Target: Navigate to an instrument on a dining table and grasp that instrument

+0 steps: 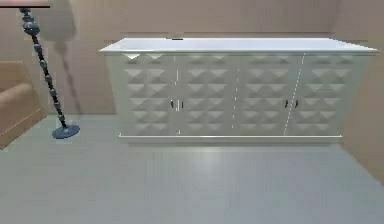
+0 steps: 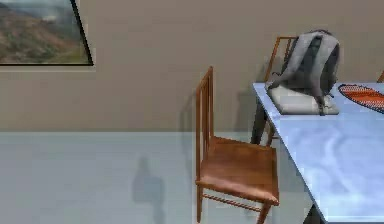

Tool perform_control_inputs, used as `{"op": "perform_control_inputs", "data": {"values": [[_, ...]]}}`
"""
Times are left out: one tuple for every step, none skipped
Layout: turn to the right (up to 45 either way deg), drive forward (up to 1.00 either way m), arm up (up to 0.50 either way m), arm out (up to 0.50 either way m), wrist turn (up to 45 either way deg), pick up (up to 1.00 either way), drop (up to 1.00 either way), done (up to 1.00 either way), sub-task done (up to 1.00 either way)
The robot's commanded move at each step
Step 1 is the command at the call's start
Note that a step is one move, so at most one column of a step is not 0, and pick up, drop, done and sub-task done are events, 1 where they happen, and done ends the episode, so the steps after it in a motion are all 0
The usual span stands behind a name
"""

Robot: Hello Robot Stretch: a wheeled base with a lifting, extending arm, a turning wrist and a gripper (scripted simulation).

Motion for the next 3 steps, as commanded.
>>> {"op": "perform_control_inputs", "data": {"values": [[45.0, 0.00, 0.00, 0.00, 0.0, 0.00, 0.00, 0.00, 0.00], [0.0, 0.10, 0.00, 0.00, 0.0, 0.00, 0.00, 0.00, 0.00], [45.0, 0.00, 0.00, 0.00, 0.0, 0.00, 0.00, 0.00, 0.00]]}}
